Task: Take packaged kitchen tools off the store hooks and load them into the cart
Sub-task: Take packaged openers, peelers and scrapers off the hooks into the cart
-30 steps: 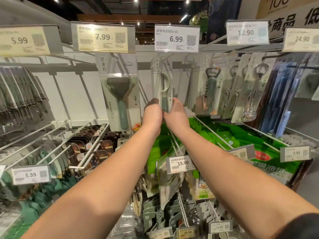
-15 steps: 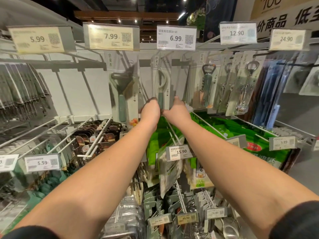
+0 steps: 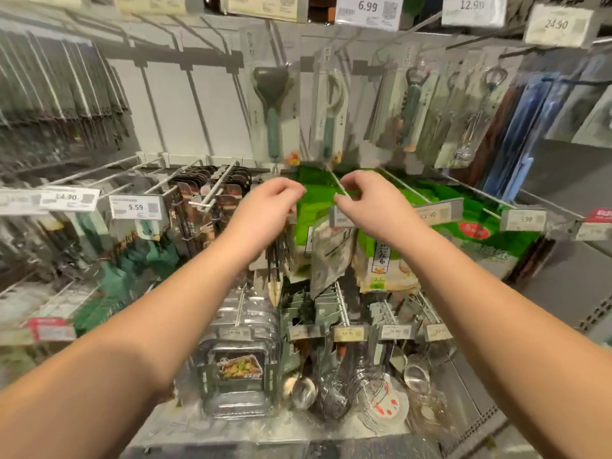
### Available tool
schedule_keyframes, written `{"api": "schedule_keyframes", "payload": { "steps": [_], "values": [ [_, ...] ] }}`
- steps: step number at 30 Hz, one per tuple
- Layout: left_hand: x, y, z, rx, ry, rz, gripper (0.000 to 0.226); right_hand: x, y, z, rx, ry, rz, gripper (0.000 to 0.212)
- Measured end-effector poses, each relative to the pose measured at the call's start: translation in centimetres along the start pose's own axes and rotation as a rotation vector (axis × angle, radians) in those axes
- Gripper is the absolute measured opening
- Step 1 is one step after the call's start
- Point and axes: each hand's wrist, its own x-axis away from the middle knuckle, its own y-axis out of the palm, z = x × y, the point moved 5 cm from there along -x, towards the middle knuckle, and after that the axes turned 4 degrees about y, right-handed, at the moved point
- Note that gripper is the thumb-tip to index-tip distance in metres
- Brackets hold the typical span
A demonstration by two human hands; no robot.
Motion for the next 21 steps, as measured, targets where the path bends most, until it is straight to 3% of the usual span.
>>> {"api": "schedule_keyframes", "payload": {
  "steps": [7, 15, 21],
  "values": [
    [15.2, -4.9, -8.4, -0.261, -0.29, 0.088, 0.017, 10.2, 9.3, -4.4, 0.019, -0.193, -0.329, 0.04],
    [37.3, -8.6, -19.1, -0.493, -0.664, -0.107, 0.02, 27.2, 24.4, -8.1, 0.106, -0.336, -0.816, 0.039],
    [50.0, -15.1, -23.6, -0.572, -0.883, -0.081, 0.026, 36.2, 32.0, -15.0, 0.135, -0.491, -1.009, 0.043]
  ]
}}
